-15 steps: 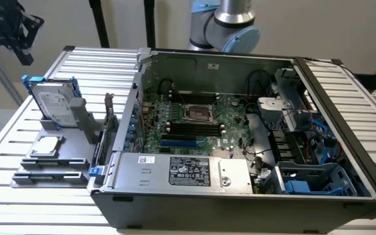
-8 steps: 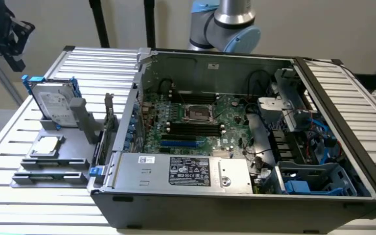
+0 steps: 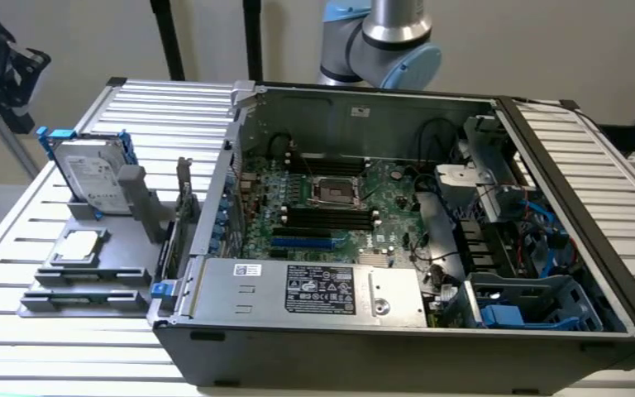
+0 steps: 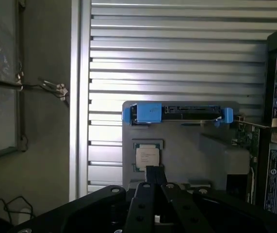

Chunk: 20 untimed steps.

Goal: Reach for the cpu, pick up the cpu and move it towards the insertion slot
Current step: 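Pick up the cpu and move it towards the insertion slot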

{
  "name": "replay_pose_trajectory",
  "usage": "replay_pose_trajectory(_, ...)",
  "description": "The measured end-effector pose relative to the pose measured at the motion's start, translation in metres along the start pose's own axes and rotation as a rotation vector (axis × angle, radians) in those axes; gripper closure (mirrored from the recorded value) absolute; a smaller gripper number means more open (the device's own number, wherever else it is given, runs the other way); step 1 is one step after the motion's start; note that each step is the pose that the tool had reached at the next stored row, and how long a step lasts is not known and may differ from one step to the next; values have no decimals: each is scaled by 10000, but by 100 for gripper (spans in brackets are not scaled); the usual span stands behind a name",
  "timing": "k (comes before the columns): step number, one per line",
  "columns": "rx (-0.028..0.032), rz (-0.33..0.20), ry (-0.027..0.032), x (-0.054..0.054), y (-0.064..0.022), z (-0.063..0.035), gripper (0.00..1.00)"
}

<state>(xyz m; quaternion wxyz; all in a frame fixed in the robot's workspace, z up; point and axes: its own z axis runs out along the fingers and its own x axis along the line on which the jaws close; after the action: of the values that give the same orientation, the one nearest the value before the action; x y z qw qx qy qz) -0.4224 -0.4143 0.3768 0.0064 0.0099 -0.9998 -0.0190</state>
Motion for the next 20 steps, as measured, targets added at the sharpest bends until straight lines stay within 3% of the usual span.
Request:
replay_pose_trajectory(11,56,-219,22,1,-104,64,89)
replay_pose_trajectory(20,59,-231,0,1,-117,112,89)
